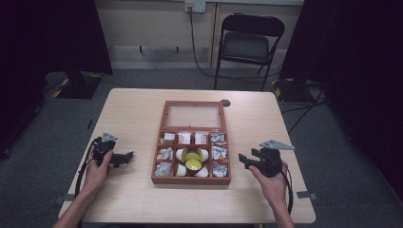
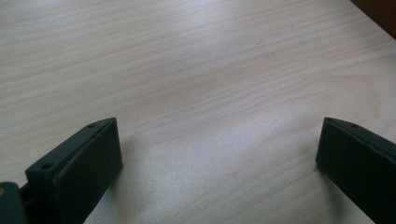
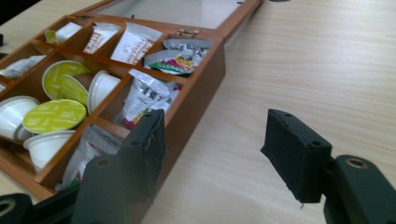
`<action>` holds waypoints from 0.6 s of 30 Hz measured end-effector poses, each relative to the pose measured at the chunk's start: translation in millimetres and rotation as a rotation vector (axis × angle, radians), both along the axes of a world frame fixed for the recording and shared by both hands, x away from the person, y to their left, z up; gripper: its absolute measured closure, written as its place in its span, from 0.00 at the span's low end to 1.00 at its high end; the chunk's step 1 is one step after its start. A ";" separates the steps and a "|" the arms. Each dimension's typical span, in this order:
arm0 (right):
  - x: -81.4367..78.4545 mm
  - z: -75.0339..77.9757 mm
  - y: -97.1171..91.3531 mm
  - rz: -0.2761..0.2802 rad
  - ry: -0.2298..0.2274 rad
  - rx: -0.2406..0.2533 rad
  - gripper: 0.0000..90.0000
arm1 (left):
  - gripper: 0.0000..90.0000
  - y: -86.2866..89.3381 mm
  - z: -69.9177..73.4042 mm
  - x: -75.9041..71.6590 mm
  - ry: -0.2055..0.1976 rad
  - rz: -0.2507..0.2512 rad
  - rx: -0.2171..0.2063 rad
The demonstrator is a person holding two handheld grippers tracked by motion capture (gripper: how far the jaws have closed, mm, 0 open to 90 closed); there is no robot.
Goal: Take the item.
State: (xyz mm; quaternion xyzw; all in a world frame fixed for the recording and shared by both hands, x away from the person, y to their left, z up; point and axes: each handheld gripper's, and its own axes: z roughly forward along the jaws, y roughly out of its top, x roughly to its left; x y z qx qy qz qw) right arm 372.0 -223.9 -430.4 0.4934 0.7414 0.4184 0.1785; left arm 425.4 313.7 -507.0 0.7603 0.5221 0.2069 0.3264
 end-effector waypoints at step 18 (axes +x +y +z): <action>21.2 13.6 42.3 0.109 -0.010 0.020 0.40 | 0.00 0.0 0.0 0.1 0.000 0.000 0.000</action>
